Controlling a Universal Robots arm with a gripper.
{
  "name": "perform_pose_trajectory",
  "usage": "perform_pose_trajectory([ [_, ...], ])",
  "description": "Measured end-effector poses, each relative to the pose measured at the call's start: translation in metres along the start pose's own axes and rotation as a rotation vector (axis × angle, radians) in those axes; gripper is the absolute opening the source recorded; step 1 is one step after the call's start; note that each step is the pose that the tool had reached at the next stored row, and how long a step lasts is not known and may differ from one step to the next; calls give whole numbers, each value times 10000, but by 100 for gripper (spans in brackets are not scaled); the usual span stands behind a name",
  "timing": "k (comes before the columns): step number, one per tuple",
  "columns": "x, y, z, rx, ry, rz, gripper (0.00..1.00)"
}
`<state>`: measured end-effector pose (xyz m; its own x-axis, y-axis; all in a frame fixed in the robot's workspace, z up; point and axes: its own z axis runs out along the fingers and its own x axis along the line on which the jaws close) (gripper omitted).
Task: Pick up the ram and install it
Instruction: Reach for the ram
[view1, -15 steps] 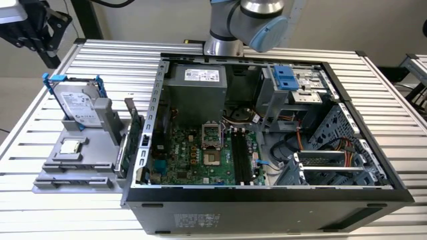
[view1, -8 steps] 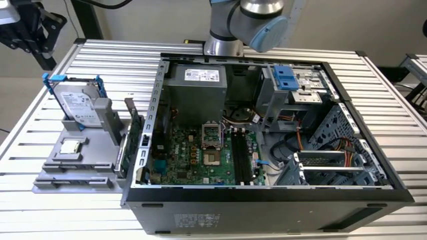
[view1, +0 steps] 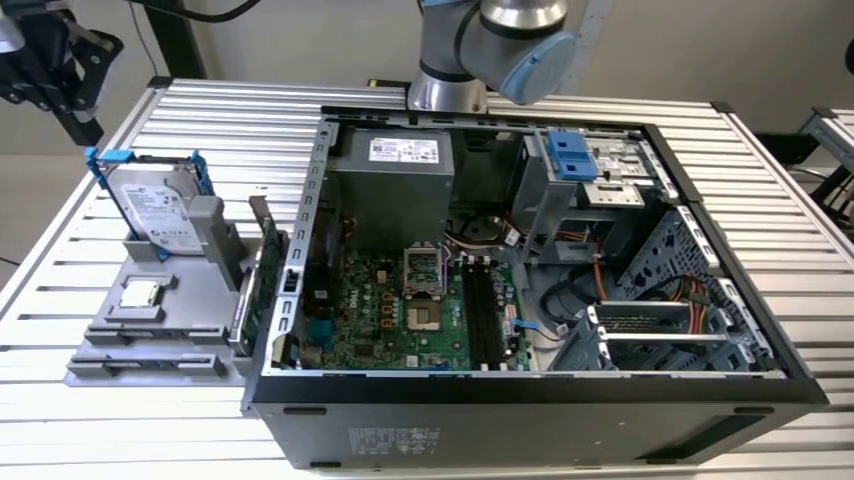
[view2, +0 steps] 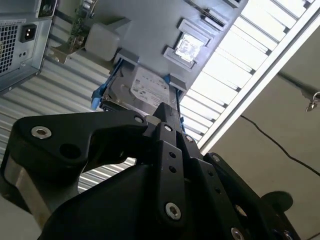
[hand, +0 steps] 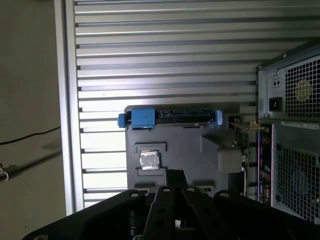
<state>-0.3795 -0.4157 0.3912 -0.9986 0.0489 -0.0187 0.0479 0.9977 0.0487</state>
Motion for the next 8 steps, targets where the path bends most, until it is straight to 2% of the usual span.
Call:
perform_pose_trajectory([
  [8,2,-162,-2,0,0,1,0],
])
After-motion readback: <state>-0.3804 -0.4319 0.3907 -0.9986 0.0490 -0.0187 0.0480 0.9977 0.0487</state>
